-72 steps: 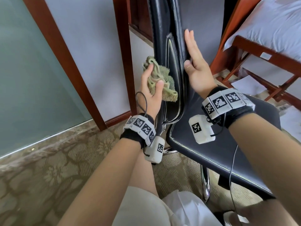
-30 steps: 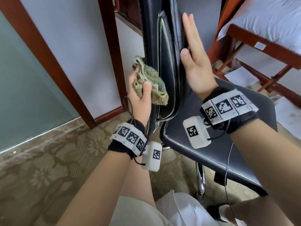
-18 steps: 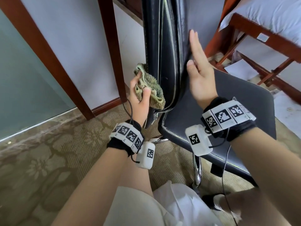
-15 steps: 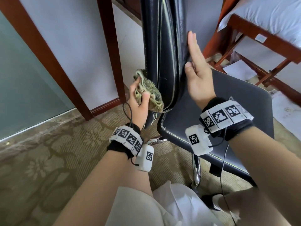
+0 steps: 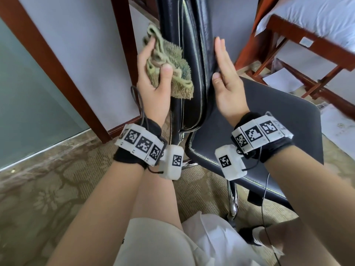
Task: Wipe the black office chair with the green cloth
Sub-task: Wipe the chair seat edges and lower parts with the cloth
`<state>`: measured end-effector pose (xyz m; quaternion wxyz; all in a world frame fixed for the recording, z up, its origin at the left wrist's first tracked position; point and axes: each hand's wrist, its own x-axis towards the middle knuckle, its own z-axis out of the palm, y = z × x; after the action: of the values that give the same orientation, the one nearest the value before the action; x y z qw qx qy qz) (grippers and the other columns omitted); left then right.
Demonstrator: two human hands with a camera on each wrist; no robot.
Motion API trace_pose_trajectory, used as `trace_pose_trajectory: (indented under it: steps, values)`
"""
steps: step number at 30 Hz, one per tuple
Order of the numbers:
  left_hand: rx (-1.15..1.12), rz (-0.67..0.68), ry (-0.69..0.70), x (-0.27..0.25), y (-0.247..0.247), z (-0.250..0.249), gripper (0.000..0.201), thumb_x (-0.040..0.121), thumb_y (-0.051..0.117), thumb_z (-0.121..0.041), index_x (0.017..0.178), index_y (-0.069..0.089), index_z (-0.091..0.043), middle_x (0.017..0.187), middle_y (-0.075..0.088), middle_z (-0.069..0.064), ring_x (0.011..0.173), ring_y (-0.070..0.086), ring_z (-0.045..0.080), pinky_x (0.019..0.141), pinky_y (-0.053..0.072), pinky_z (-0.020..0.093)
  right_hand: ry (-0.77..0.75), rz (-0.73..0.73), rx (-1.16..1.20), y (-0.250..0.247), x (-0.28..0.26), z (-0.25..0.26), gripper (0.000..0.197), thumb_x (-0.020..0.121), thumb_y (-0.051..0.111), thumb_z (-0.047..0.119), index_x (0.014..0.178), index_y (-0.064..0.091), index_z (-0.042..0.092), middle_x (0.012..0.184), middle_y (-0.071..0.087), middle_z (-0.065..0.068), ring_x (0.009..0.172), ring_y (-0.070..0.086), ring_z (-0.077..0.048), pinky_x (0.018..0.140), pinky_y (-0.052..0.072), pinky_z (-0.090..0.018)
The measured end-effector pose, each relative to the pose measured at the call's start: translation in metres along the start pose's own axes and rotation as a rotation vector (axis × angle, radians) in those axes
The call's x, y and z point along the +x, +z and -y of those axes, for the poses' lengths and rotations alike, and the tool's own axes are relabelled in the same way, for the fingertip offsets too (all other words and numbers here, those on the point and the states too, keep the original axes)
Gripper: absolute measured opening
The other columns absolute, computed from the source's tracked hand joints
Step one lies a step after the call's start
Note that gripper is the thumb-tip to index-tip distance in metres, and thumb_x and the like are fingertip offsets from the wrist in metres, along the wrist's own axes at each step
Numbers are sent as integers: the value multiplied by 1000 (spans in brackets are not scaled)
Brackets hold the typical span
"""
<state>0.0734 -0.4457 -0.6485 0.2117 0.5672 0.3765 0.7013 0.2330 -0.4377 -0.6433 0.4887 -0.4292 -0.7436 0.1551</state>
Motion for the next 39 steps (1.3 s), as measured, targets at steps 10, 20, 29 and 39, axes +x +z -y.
trace_pose_trajectory:
  steps: [10, 20, 29, 39]
  values:
    - [-94, -33, -333, -50, -1, 29, 37, 84, 49, -36, 120, 39, -31, 120, 53, 3, 102, 55, -9, 90, 42, 11, -4, 0, 8, 4, -1, 0, 50, 95, 32, -5, 144, 22, -4, 152, 17, -24, 142, 11, -25, 119, 7, -30]
    - [-92, -39, -440, -48, -2, 15, 32, 96, 44, -4, 123, 43, -21, 113, 52, -9, 90, 53, -15, 80, 40, 5, 11, -3, -1, 1, 0, 0, 52, 94, 32, -6, 144, 22, -3, 153, 18, -22, 140, 13, -9, 117, 7, -22]
    - [-120, -80, -281, -7, 4, -22, 38, 87, 50, -13, 125, 47, -7, 112, 56, 7, 93, 57, 4, 86, 46, 20, 9, 109, 43, -8, 2, 0, 51, 99, 34, 8, 146, 16, -1, 155, 11, -20, 138, 8, -4, 113, 5, -15]
    - [-10, -148, -339, -40, 8, 8, 47, 80, 59, -32, 124, 44, -25, 118, 58, 19, 107, 57, 30, 98, 45, 47, -15, 109, 60, -5, 1, 2, 56, 99, 36, 17, 145, 14, -6, 154, 8, -25, 140, 5, -12, 115, 5, -20]
